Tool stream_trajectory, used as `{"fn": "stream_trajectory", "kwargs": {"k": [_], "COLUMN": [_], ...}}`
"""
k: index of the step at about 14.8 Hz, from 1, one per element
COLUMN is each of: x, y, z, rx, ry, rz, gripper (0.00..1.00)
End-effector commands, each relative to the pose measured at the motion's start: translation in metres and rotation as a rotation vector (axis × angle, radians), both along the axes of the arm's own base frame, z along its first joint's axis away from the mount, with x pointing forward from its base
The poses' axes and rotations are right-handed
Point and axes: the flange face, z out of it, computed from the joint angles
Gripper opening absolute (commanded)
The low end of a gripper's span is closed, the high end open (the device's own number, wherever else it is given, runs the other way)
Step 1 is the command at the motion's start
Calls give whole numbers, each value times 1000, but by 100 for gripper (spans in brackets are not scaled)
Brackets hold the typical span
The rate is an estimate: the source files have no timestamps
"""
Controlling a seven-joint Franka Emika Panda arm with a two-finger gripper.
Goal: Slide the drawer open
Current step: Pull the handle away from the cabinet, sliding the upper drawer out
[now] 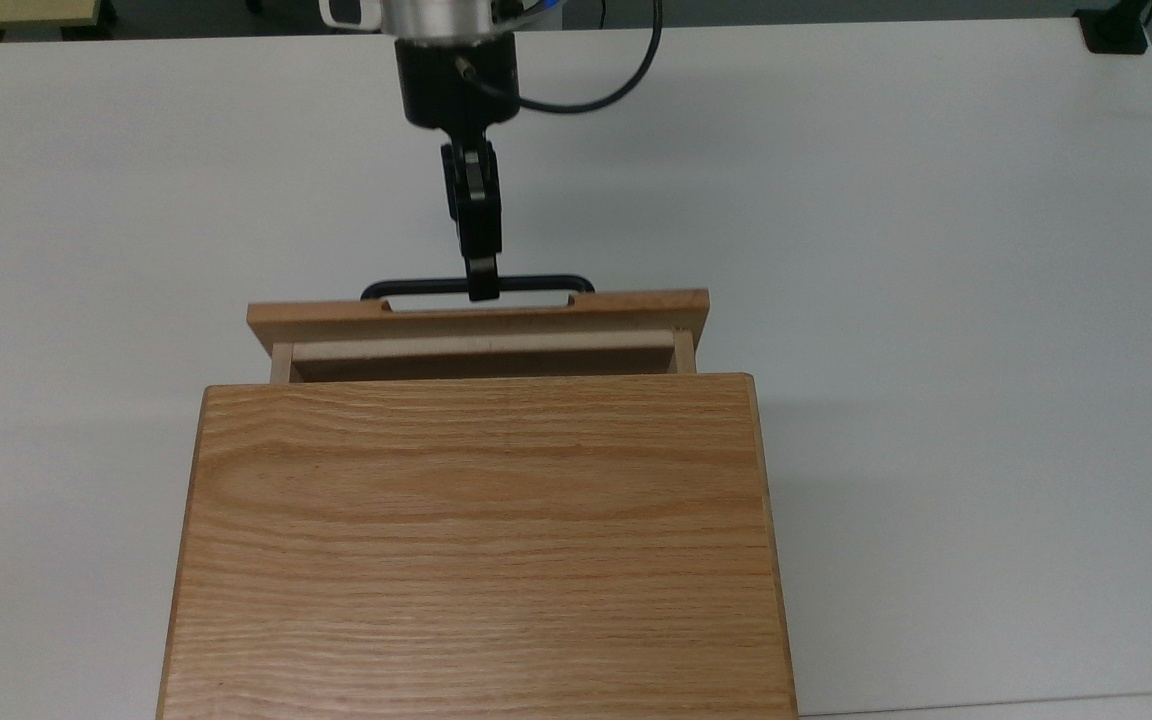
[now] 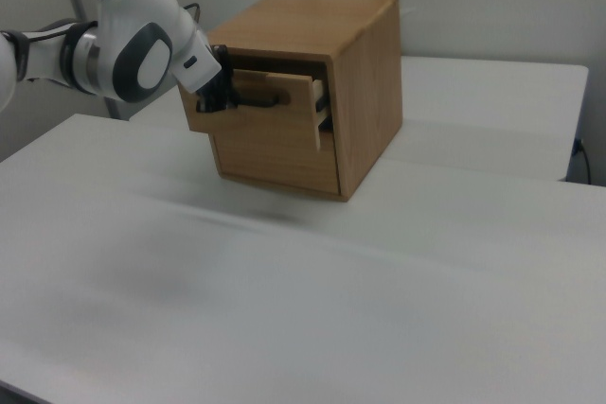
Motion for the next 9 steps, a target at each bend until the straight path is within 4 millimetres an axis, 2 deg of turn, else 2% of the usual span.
{"fn": "stream_trajectory", "kwargs": {"k": [1, 5, 9], "x": [-54, -83, -111], "y": [-12, -18, -17], "z": [11, 21, 20], "rx": [0, 4, 12], "ry": [-7, -16, -6], "rz": [34, 42, 59], "gripper": [10, 10, 11]}}
